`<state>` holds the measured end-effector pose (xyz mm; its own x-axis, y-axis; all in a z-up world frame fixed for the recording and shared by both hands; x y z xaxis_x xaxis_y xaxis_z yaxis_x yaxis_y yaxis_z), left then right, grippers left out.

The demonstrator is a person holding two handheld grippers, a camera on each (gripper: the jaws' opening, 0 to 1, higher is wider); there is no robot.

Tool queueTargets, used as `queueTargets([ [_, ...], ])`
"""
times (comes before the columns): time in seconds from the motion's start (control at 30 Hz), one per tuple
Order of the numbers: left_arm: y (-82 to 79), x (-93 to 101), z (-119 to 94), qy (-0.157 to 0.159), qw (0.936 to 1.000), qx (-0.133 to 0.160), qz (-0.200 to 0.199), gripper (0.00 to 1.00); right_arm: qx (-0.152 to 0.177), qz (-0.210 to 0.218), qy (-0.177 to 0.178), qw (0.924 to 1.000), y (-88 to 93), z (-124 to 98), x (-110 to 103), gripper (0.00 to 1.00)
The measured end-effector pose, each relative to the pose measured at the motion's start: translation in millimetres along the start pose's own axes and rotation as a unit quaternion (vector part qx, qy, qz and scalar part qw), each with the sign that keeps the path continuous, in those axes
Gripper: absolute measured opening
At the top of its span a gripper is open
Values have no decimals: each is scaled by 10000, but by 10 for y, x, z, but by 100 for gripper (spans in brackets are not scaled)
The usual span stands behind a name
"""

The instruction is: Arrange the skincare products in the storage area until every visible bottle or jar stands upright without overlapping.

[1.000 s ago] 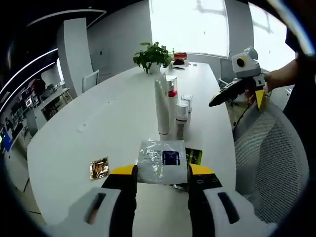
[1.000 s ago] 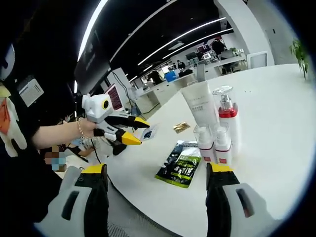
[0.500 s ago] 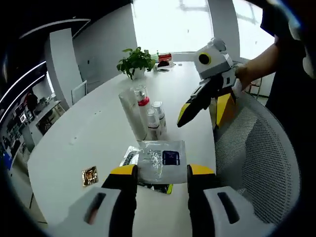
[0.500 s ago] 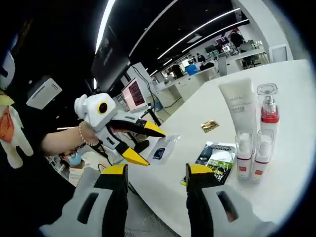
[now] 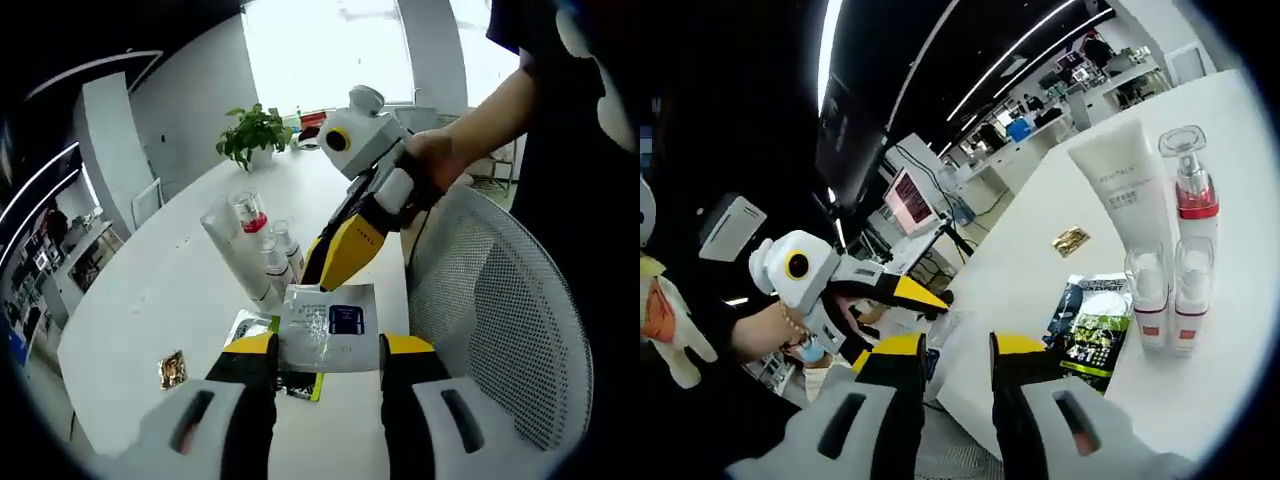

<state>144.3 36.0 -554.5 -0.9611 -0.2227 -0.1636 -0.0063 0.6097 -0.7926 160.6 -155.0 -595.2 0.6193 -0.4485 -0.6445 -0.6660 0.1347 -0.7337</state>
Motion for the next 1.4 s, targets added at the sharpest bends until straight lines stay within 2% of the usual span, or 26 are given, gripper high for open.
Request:
queueTargets([
  [0.23, -72, 3, -4, 8, 10000, 34, 4, 38, 13, 369, -224, 9991, 30, 23, -33, 8],
  [0.33, -55, -1, 0, -6, 10000, 11, -15, 38, 215, 667, -391, 9968, 16, 19, -60, 3],
  [0.37, -55, 1, 3, -39, 10000, 37, -77, 38, 272, 839, -452, 9951, 12, 20, -75, 2],
  [0.43, -57, 4, 4, -72, 9998, 80, -179, 38, 245, 831, -338, 9957, 23, 12, -41, 1],
  [0.47, -57, -7, 10, -120, 9994, 158, -283, 34, 247, 807, -360, 9958, 25, 12, -37, 1],
  [0.5, -41, -15, 10, -152, 9983, 175, -533, 34, 254, 820, -344, 9957, 28, 11, -36, 1],
  [0.53, -49, -31, 18, -189, 9976, 302, -589, 37, 346, 839, -334, 9953, 26, 8, -34, 1],
  [0.6, -25, -76, 0, -316, 9943, 518, -875, 46, 438, 965, -249, 9941, 19, 3, -19, 1],
  [0.7, 50, -159, -47, -556, 9874, 745, -1280, 50, 742, 1232, -261, 9893, -9, -15, -21, 1],
  [0.77, 79, -167, -71, -709, 9783, 945, -1704, 53, 959, 1394, -258, 9853, -32, -33, -17, 1],
  [0.8, 91, -165, -82, -786, 9723, 1045, -1938, 54, 1087, 1489, -262, 9825, -43, -42, -17, 1],
  [0.87, 109, -145, -98, -852, 9553, 1354, -2484, 56, 1456, 1740, -344, 9733, -67, -57, -43, 1],
  [0.9, 121, -131, -108, -837, 9438, 1543, -2801, 55, 1665, 1852, -374, 9678, -75, -66, -60, 1],
  [0.93, 95, -86, -85, -833, 9365, 1649, -2980, 54, 1798, 1957, -377, 9633, -82, -70, -66, 1],
  [0.97, 90, -47, -77, -736, 9228, 1827, -3310, 51, 1969, 2043, -404, 9580, -84, -72, -98, 1],
  [1.03, 84, -8, -69, -699, 9051, 2073, -3646, 49, 2269, 2261, -470, 9461, -100, -72, -120, 1],
  [1.07, 84, 12, -68, -631, 8911, 2252, -3888, 48, 2346, 2319, -507, 9427, -105, -67, -132, 1],
  [1.1, 75, 25, -62, -613, 8816, 2376, -4032, 46, 2434, 2327, -547, 9400, -112, -65, -132, 1],
  [1.13, 50, 58, -46, -553, 8653, 2591, -4256, 45, 2556, 2312, -573, 9370, -119, -54, -155, 1],
  [1.17, 37, 75, -37, -488, 8547, 2708, -4401, 43, 2613, 2304, -583, 9355, -121, -44, -173, 1],
  [1.2, 7, 108, -17, -410, 8371, 2880, -4632, 41, 2726, 2351, -650, 9307, -131, -26, -200, 1],
  [1.23, -1, 113, -12, -392, 8299, 2955, -4717, 38, 2816, 2391, -701, 9266, -138, -15, -218, 1],
  [1.27, -4, 116, -4, -368, 8152, 3120, -4866, 34, 2889, 2441, -748, 9227, -135, 5, -248, 1],
  [1.3, -9, 122, 4, -362, 8057, 3218, -4959, 31, 2933, 2437, -747, 9214, -129, 18, -265, 1],
  [1.33, -10, 131, 14, -333, 7930, 3322, -5095, 26, 2991, 2412, -747, 9202, -120, 36, -295, 1],
  [1.4, -16, 146, 26, -271, 7778, 3440, -5253, 20, 3023, 2371, -758, 9201, -107, 56, -327, 1],
])
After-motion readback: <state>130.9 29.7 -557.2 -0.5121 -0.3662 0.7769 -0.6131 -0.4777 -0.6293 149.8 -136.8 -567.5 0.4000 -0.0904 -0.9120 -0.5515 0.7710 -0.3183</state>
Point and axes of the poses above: the point that each gripper's makers call its tool centre point, and the gripper's own axes: z roughly forward along the fingers, x roughly to its right, y roughly out of its underside, the point moved 10 cm from there along -z, roughly backward along the fingers
